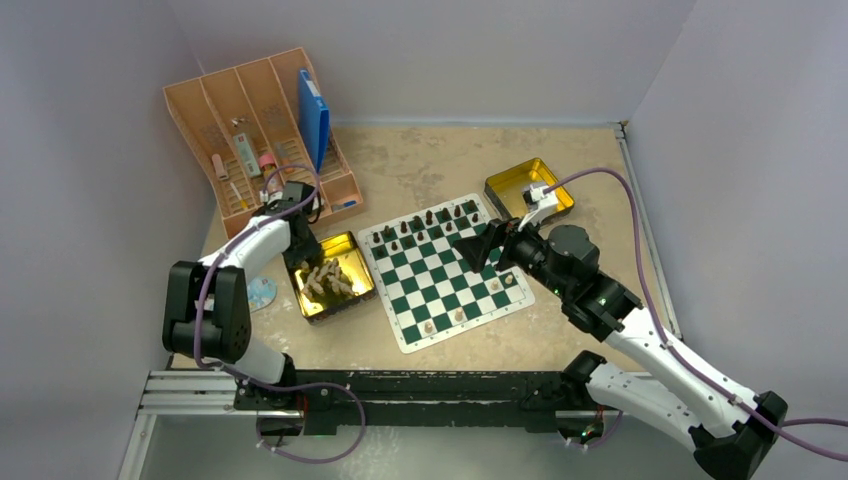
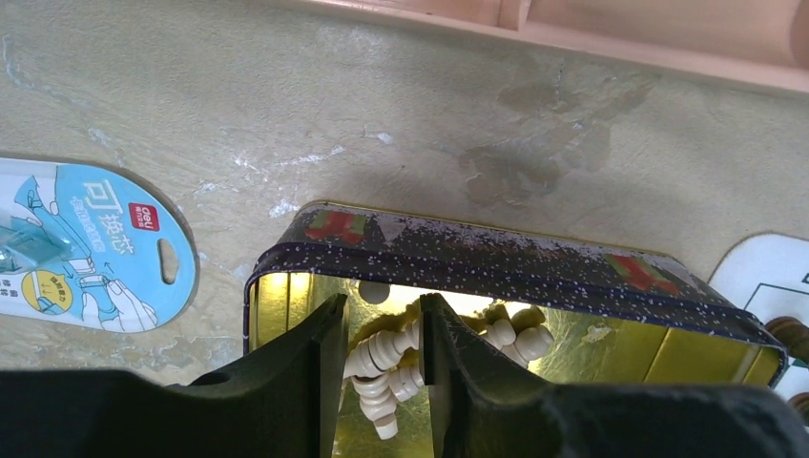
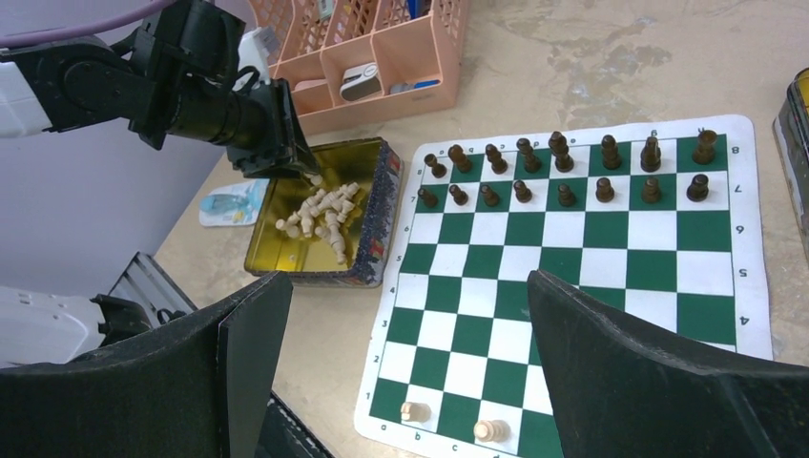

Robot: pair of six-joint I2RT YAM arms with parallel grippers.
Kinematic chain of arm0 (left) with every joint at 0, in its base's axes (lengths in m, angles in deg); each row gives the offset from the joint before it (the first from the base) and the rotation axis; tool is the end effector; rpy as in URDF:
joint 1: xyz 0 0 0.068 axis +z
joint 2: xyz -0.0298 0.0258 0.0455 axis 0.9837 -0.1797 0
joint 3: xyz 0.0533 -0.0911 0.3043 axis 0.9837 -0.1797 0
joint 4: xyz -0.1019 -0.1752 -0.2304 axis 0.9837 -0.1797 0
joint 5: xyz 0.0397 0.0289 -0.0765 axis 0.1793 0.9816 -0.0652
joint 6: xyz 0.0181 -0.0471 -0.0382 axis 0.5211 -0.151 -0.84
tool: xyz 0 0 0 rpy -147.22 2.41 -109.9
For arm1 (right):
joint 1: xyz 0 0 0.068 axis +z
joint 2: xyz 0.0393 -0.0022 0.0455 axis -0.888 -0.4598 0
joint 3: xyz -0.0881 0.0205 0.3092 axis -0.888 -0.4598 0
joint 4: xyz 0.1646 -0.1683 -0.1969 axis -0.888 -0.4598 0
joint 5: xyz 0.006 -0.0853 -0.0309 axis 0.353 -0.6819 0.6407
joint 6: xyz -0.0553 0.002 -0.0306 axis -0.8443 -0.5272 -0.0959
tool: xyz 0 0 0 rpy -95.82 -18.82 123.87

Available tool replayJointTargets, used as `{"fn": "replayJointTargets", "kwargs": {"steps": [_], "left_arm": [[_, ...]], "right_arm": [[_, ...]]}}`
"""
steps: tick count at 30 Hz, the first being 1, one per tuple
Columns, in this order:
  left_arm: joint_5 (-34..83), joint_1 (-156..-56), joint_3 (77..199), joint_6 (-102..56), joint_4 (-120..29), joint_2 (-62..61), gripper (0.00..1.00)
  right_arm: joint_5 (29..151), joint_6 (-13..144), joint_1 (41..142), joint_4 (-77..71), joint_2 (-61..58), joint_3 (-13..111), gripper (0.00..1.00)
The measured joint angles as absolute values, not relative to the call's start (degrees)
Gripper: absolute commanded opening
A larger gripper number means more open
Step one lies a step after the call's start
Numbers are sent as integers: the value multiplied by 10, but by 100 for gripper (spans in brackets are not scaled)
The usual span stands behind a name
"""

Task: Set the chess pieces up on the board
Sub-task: Pick up the chess piece from the storage box.

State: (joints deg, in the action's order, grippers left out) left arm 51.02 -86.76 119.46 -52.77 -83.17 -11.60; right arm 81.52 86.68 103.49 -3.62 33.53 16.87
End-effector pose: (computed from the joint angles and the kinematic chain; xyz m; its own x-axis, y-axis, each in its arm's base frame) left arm 0.3229 -0.0248 0.2046 -0.6988 -0.5456 -0.4626 -0.6087 0.7932 -0.0161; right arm 0.1655 0.1417 0.3795 -0.3355 0.3244 -0.8844 -0.5432 0.7004 0.4630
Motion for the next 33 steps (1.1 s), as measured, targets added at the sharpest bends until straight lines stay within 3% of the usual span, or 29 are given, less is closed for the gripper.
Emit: {"fn": "replayJointTargets", "kwargs": {"steps": [16,26,33], "left_arm": [[526,-868,1194,-528,-816,-143,25],[527,-868,1194,-527,-820,-138,9],[521,-868,1199,-523,-853,-96,8]], "right_arm": [[813,867,1035,-36,342,169,96],[813,866,1035,-36,358,169,96],[816,868,1035,-35,367,169,96]]}}
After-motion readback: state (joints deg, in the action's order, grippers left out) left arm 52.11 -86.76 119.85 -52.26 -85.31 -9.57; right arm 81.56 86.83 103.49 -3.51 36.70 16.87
